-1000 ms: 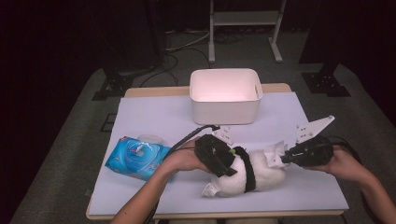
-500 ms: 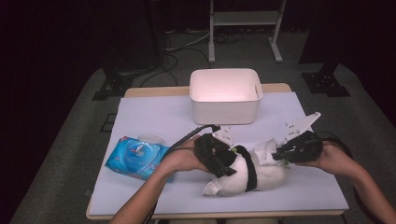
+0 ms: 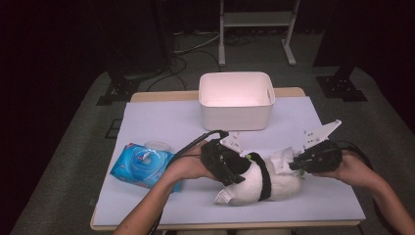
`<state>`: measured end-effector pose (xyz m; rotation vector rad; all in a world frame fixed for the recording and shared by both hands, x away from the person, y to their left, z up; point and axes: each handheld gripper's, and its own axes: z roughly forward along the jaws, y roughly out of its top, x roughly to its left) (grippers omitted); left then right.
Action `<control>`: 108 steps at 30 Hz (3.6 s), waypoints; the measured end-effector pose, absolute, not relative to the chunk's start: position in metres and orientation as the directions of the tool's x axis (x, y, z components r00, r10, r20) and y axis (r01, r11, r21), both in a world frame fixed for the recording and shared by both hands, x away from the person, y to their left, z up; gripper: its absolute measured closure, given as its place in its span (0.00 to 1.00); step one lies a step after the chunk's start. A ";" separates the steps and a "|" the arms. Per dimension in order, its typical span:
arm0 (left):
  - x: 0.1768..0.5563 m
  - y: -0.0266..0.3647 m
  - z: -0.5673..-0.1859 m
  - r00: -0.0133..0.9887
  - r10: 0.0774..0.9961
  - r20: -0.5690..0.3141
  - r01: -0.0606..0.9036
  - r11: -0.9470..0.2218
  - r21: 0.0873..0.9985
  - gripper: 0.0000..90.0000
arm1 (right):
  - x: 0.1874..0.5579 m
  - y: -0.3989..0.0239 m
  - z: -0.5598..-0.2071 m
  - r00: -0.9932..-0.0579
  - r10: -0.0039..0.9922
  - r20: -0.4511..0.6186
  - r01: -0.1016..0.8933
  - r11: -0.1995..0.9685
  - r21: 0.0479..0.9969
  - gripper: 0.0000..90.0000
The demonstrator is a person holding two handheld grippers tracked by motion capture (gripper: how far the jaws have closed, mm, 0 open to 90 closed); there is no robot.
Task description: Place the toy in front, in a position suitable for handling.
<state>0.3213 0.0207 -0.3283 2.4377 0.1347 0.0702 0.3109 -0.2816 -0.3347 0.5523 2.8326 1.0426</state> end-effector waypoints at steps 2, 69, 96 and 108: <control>0.326 0.022 -0.330 0.990 0.138 0.017 0.093 -0.750 0.655 0.19 | 0.310 -0.282 -0.336 -0.935 0.349 0.056 0.304 0.711 0.634 0.92; 0.331 0.020 -0.338 0.990 0.137 -0.027 0.119 -0.731 0.672 0.18 | 0.317 -0.247 -0.314 -0.957 0.287 -0.044 0.216 0.805 0.553 0.91; 0.335 0.021 -0.340 0.991 0.131 -0.033 0.117 -0.714 0.690 0.18 | 0.324 -0.207 -0.318 -0.980 0.199 -0.018 0.158 0.827 0.539 0.91; 0.333 0.022 -0.338 0.988 0.149 -0.044 0.136 -0.688 0.713 0.13 | 0.326 -0.229 -0.329 -0.968 0.250 0.020 0.218 0.799 0.560 0.91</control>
